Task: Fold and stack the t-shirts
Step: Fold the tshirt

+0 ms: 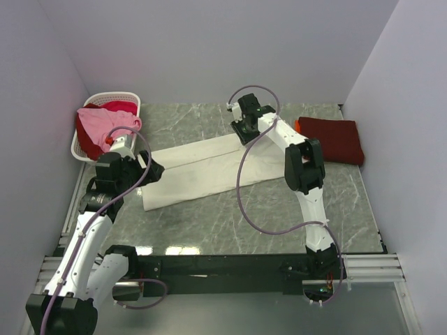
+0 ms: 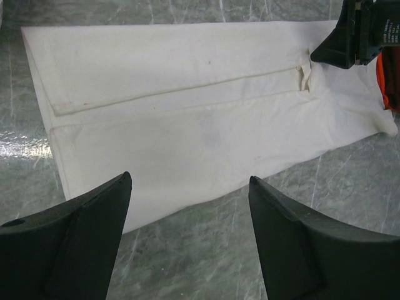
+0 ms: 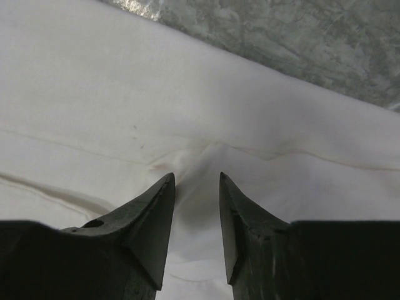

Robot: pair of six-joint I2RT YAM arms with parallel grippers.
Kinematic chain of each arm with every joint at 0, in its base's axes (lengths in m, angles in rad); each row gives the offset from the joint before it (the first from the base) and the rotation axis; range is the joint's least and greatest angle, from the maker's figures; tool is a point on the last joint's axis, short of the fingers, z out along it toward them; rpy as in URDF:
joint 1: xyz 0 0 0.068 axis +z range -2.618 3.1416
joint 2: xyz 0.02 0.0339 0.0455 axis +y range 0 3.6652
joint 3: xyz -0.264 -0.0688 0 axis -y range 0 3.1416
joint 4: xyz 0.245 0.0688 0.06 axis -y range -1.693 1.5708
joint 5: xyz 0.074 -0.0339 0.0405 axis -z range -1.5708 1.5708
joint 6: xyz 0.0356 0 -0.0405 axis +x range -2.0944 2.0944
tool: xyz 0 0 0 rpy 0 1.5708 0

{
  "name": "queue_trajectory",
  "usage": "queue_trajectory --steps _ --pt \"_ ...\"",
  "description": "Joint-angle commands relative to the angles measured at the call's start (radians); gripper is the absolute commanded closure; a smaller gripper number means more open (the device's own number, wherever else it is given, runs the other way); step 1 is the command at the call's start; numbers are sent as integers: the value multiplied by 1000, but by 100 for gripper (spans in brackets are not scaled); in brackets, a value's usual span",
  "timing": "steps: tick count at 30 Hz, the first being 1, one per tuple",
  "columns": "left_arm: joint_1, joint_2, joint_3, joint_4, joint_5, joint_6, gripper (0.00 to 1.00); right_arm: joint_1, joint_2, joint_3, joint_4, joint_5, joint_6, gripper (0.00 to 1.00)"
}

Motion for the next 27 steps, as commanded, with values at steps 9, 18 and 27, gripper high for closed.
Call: queue_trajectory --steps 9,18,27 --pt "0 3 -4 51 23 35 19 8 -18 61 -32 -26 20 98" --pt "0 1 -4 51 17 36 19 19 -116 15 19 -163 20 100" --pt "-1 1 -6 53 21 36 19 54 -81 51 -24 -181 -26 67"
